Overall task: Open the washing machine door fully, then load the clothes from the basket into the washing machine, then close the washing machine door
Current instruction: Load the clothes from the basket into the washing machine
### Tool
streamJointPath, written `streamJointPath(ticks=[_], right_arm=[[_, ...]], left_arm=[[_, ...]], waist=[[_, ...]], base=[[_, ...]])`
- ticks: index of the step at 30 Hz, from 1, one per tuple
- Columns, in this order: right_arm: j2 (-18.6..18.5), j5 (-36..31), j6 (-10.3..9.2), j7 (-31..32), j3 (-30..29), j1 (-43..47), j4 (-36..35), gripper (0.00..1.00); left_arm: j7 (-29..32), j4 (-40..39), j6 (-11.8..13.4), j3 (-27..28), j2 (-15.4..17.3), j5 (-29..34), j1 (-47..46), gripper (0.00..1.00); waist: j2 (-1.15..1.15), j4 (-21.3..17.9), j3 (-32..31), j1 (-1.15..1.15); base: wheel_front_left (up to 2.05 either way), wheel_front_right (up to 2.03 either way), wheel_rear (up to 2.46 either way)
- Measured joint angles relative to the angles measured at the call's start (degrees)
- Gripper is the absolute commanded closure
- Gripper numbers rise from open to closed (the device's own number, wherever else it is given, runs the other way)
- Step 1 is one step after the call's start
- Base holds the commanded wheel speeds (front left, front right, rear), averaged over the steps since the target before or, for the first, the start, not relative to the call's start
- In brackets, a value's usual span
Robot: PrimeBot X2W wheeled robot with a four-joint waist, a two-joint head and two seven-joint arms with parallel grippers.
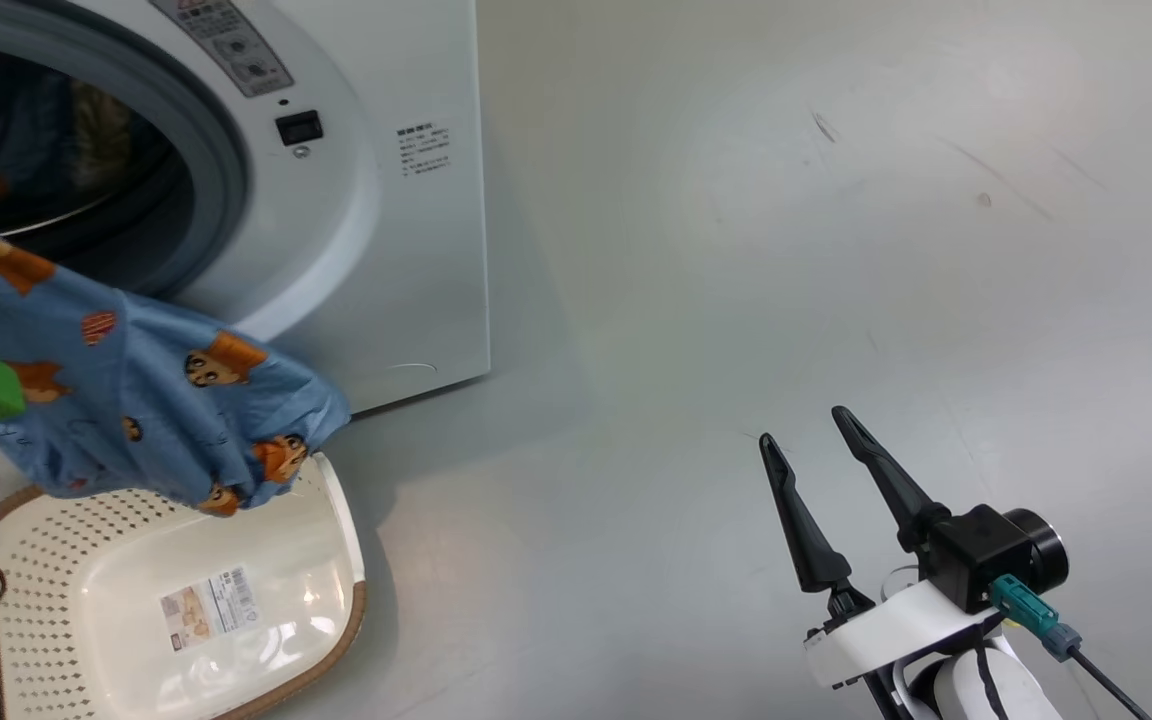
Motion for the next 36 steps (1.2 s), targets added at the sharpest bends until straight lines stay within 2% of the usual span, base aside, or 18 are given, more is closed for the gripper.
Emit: streamJointPath(ticks=[6, 12, 21, 28, 31, 36], right_arm=[[0.3, 0.4, 0.00, 0.0, 1.7, -1.1, 0.0, 0.00], [0.5, 0.4, 0.00, 0.0, 3.2, -2.6, 0.0, 0.00], [0.7, 0.4, 0.00, 0.0, 4.5, -4.3, -0.1, 0.00], [0.9, 0.4, 0.00, 0.0, 5.8, -5.2, -0.2, 0.00], [0.9, 0.4, 0.00, 0.0, 5.5, -5.9, -0.3, 0.00], [0.9, 0.4, 0.00, 0.0, 5.5, -6.2, -0.3, 0.00]], left_arm=[[3.0, 6.4, 0.5, 4.0, 3.8, 0.1, -7.4, 1.00], [4.5, 11.3, 0.5, 5.8, 8.0, 0.8, -13.4, 1.00], [5.3, 18.2, 0.5, 6.2, 11.0, 0.3, -21.3, 1.00], [3.8, 20.3, 0.4, 6.5, 13.0, 0.2, -28.9, 1.00], [2.2, 20.8, -0.5, 5.9, 13.9, 0.2, -32.9, 1.00], [0.3, 23.4, -0.6, 5.4, 14.2, 0.3, -35.8, 1.00]], waist=[[0.00, -3.5, 5.0, 0.00], [0.00, -5.8, 9.7, 0.00], [0.00, -8.2, 16.4, 0.01], [0.00, -9.7, 19.9, 0.01], [0.00, -10.3, 21.0, 0.01], [0.00, -11.2, 21.8, 0.01]], base=[[0.00, 0.00, 0.00], [0.00, 0.00, 0.00], [0.00, 0.00, 0.00], [0.00, 0.00, 0.00], [0.00, 0.00, 0.00], [0.00, 0.00, 0.00]])
